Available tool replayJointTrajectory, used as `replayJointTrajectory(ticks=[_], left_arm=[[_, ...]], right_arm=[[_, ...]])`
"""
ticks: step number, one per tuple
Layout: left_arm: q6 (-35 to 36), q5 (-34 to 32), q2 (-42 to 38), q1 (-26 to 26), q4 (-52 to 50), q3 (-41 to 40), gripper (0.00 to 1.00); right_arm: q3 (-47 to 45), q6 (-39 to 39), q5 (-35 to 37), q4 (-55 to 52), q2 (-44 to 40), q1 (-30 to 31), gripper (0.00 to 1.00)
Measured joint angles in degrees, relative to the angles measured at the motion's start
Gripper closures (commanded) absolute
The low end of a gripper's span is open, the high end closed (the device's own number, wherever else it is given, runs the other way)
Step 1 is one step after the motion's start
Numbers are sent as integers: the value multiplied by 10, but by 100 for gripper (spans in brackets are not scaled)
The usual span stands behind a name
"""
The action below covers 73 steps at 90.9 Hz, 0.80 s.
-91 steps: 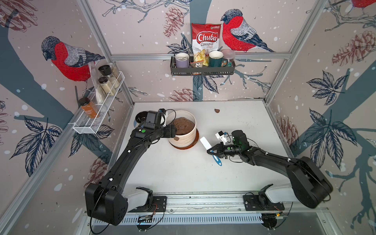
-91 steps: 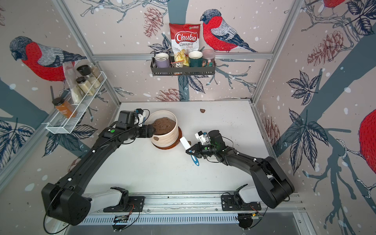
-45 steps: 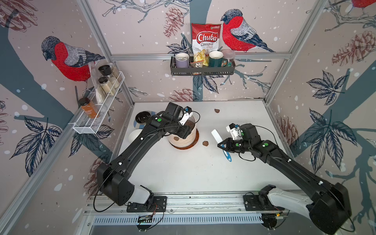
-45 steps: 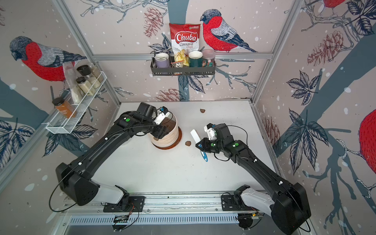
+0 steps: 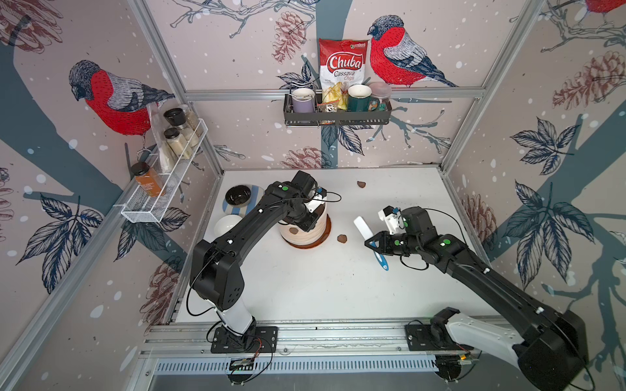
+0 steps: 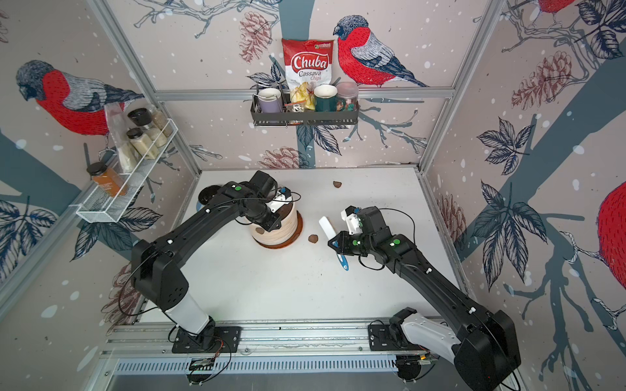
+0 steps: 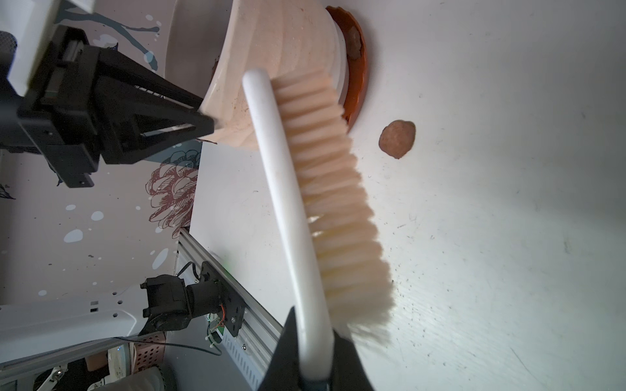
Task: Scrub the dried mud off the ceramic pot
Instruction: Rotate the pot on the tray.
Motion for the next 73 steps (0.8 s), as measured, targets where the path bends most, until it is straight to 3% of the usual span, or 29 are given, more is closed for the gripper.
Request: replayJointTrajectory(ticks=[37,73], left_arm=[[-152,-45,10,-1,42,2,100],[-460,-126,12,-1,127,-17,100]], right_arm=[[8,0,0,7,40,23,100],[62,-17,-14,9,99,93,100]])
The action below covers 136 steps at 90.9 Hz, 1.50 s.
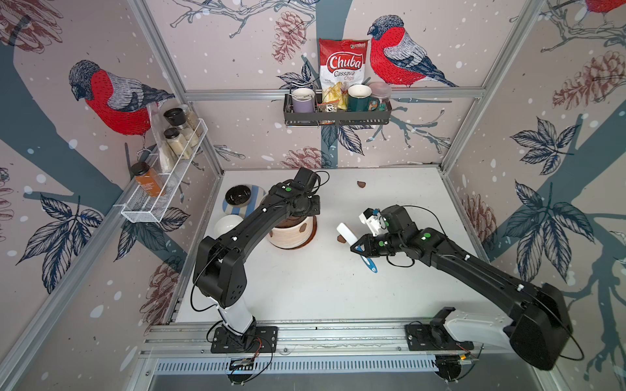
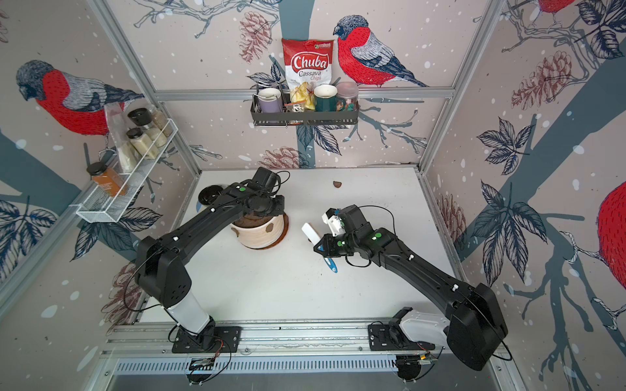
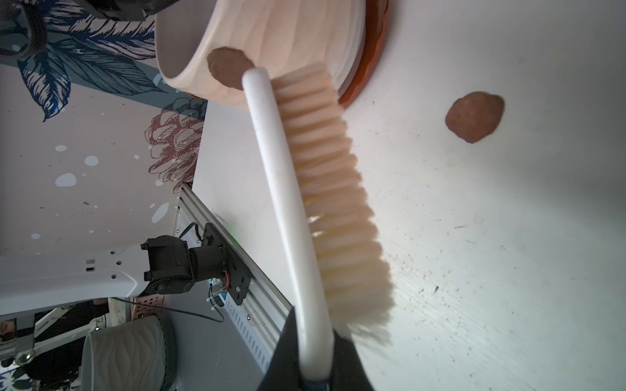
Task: Scrub the dried mud off the ceramic pot
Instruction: Rotate the pot on the tray, then brush off the soil from the pot.
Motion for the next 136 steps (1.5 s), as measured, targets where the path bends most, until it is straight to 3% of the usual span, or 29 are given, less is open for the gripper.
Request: replayJointTrajectory(ticks=[15,28,53,63,70,72,86,109,136], left_arm=[[-111,-3,11,0,23,5,92],[-168,3,9,0,16,14,79],[-185,49,-72,38,15,10,70],[-177,63,-122,78,14,-28,44],[-168,65,-160,109,8,-65,10],[-165,65,-171,117,7,-74,6],[-127,60,-251,171,-4,-127,4],[-23,-15,-369,219,-31,-196,4],[54,-62,-384,245,-40,-276,4]], right_arm=[[9,7,-34,26,35,9,100],[29,32,-71,70,65,17,100],[60,104,-136,140,115,22,100],[78,132,-158,159,134,29,100],[88,141,-169,170,151,31,100],[91,144,-171,172,157,31,100],[115,159,-182,181,207,28,100],[172,183,-197,195,260,29,100],[187,180,-209,196,292,9,100]])
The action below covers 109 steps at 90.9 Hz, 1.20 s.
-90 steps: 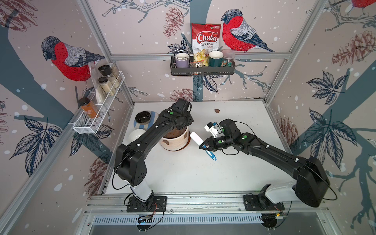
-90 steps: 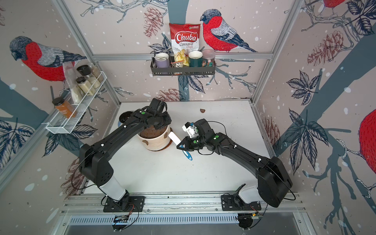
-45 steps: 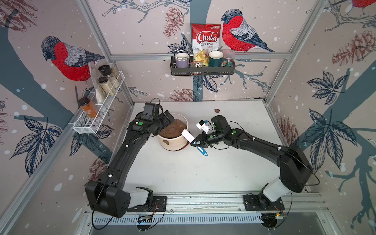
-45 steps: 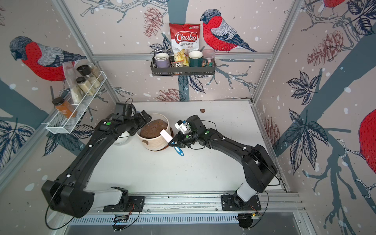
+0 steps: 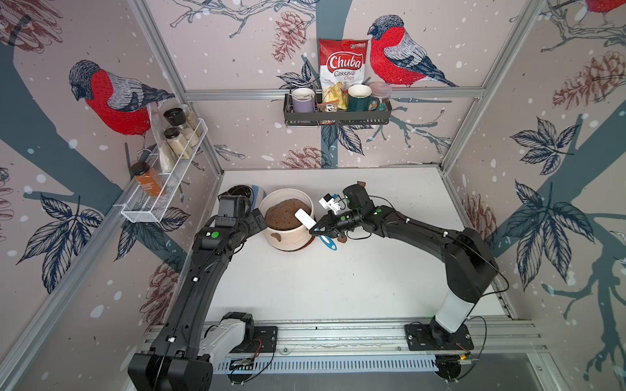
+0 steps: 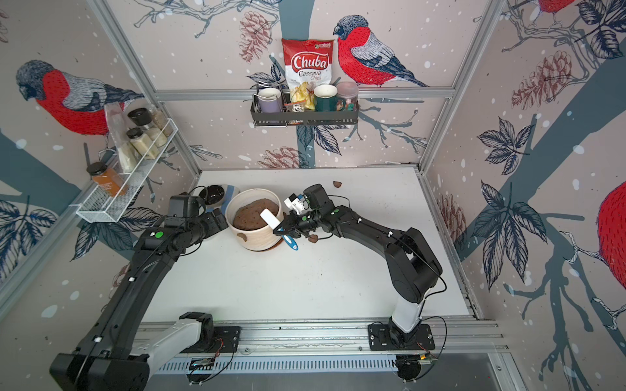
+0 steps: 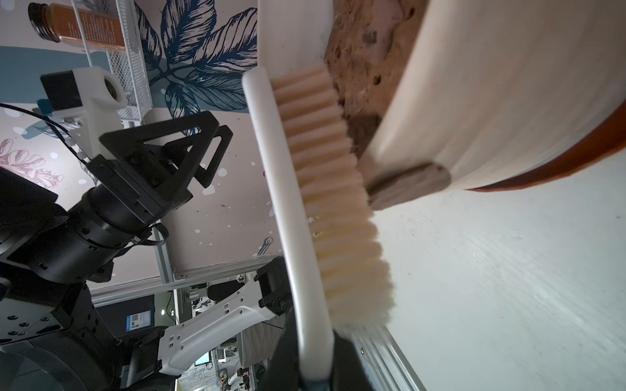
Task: Scrub the dried mud off the ceramic pot
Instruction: Brush off the soil from the pot.
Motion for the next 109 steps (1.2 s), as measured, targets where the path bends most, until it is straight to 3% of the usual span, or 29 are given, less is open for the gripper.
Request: replayJointTrajectory(ticks=[51,87,94,98,109], left_arm=[[47,-10,-34,0,57,-53,4],[55,7,-37,0,68,-59,5],[67,26,-31,1,68,-53,12],[79,46,-28,1,68,-47,24],[132,118,-21,-33,67,-25,27]], right_arm=[[-161,-33,-28,146,-62,-36,100],[-262,-72,17,8,-196,-62,99],[-261,-95,36,-29,-227,-65,99],[-258,-110,51,-54,-243,-64,99],[-242,-152,109,-110,-289,-51,99]])
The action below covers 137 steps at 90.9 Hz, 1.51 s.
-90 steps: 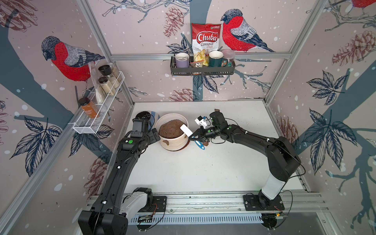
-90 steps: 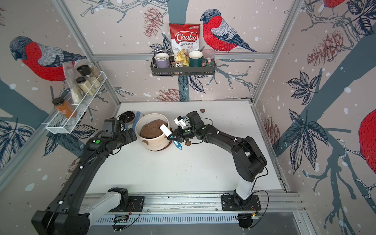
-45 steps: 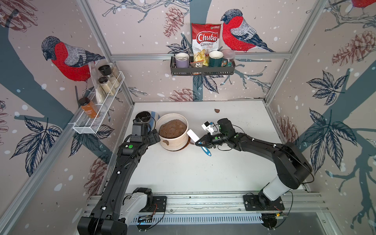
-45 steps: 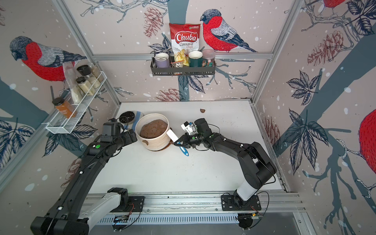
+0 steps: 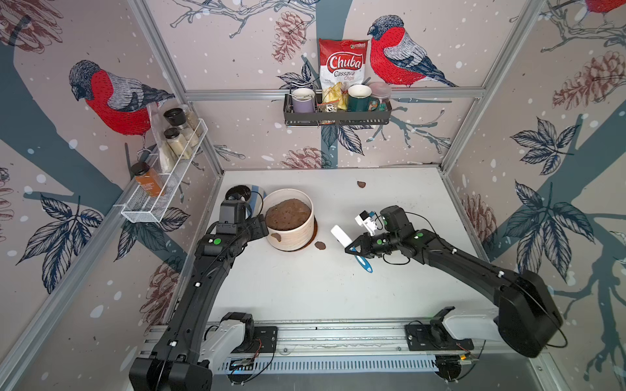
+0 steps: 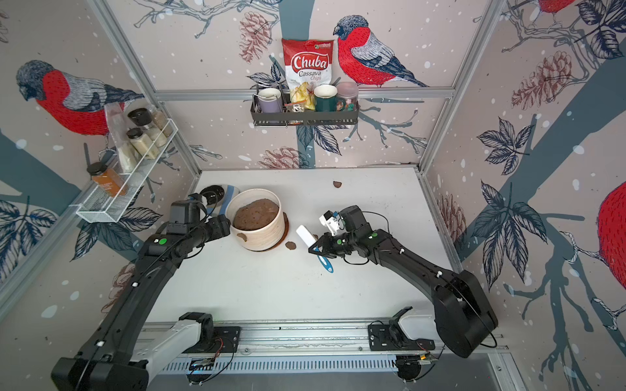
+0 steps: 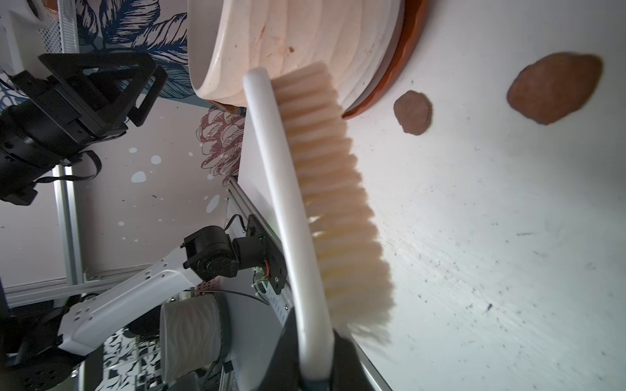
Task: Scrub the dried mud off the ceramic pot
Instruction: Brush off the soil from the pot, then rotate the pot on the tray.
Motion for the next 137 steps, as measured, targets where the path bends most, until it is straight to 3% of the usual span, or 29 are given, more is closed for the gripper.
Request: replayJointTrajectory(ticks=[11,28,40,53,83,92,97,125,137], left_arm=[[76,43,12,-81,-12,40,25],[157,53,85,-141,-61,95,26],[206,19,154,-184,-111,143,36],[225,-21,212,-196,-150,180,49],[231,-43,240,-200,-173,188,70],[238,-47,250,-201,-164,188,90],[244,-38,252,-204,-154,192,96],[207,-12,269,-207,-115,197,97],[198,-5,275,-207,-107,198,81]], right_arm=[[4,-26,29,-20,-42,8,98],[24,-51,40,-39,-66,8,100],[25,-52,39,-34,-68,13,100],[19,-37,29,-11,-59,45,100],[10,-24,41,-6,-55,54,100],[10,-25,46,-6,-53,54,100],[8,-25,49,-6,-52,54,100],[3,-26,45,-5,-42,55,100],[6,-28,42,-7,-37,53,100]])
